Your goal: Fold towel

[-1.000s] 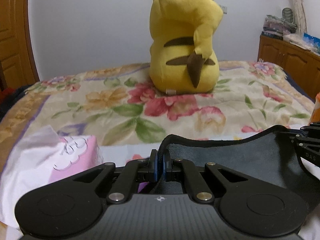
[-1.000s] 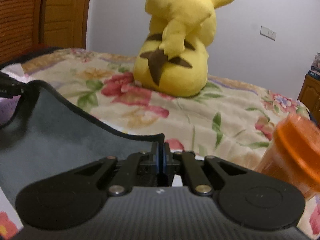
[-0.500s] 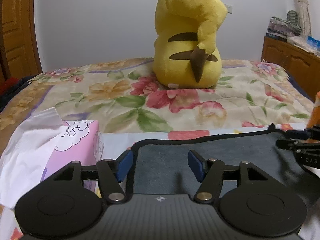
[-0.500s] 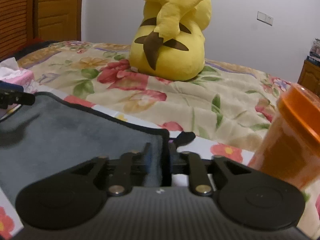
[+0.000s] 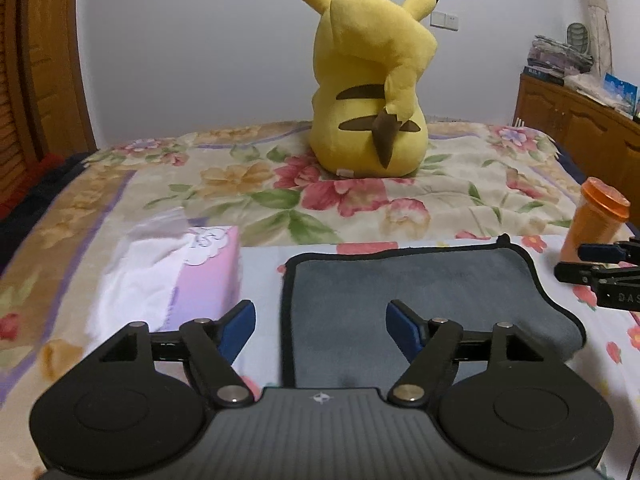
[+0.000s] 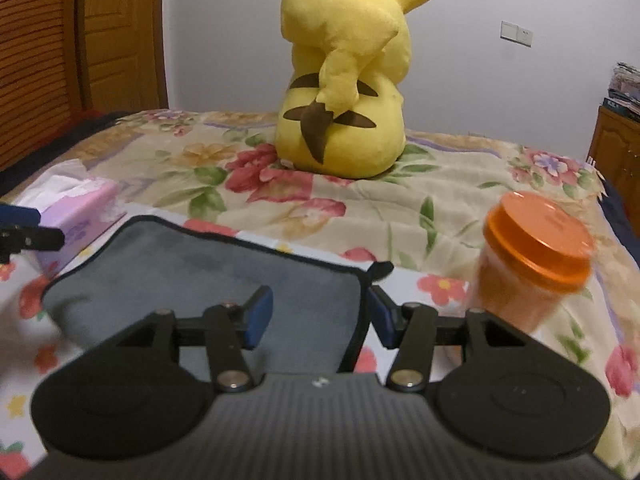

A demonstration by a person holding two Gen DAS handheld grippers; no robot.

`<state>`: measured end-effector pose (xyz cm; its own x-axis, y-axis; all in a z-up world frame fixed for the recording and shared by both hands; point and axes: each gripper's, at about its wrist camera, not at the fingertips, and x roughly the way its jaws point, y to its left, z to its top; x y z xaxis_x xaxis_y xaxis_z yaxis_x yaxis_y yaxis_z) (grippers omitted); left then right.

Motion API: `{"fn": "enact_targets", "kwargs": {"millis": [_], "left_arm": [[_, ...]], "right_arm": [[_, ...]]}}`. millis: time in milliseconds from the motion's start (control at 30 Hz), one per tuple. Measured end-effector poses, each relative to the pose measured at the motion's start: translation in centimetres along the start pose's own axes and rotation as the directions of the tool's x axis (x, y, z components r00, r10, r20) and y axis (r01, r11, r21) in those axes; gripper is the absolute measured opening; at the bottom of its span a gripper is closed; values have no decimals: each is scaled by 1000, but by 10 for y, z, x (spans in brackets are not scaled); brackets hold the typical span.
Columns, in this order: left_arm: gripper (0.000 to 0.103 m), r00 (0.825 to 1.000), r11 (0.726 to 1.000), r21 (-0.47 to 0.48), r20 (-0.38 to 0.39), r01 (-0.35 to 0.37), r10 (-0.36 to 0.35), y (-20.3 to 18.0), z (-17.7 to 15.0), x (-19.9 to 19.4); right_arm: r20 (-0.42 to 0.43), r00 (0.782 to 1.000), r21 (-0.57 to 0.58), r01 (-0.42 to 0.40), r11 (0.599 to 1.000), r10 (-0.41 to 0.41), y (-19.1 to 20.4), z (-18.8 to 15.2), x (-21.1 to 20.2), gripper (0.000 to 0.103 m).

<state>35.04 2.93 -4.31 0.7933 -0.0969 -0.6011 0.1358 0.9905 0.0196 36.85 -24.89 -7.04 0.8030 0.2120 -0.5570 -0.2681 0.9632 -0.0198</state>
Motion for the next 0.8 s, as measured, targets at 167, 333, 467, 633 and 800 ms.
{"fn": "enact_targets", "kwargs": {"millis": [167, 333, 467, 633, 800], "left_arm": [[90, 1000, 1000, 4, 9, -1, 1, 0, -5, -32], [95, 1000, 1000, 18, 17, 6, -7, -7, -18, -62], [97, 1000, 1000, -3, 13, 12, -12, -10, -32, -80], [101, 1000, 1000, 9, 10, 15, -15, -17, -51, -98], [103, 999, 998, 35, 15, 45, -45, -29, -62, -119]], "right_arm": [[2, 1000, 14, 22, 1000, -22, 5, -6, -28, 68], [18, 999, 47, 41, 998, -42, 6, -6, -55, 93], [52, 996, 77, 65, 995, -69, 7, -14, -78, 98], [53, 994, 72, 88, 993, -92, 7, -31, -99, 103], [47, 994, 91, 93, 991, -98, 7, -46, -117, 103]]}}
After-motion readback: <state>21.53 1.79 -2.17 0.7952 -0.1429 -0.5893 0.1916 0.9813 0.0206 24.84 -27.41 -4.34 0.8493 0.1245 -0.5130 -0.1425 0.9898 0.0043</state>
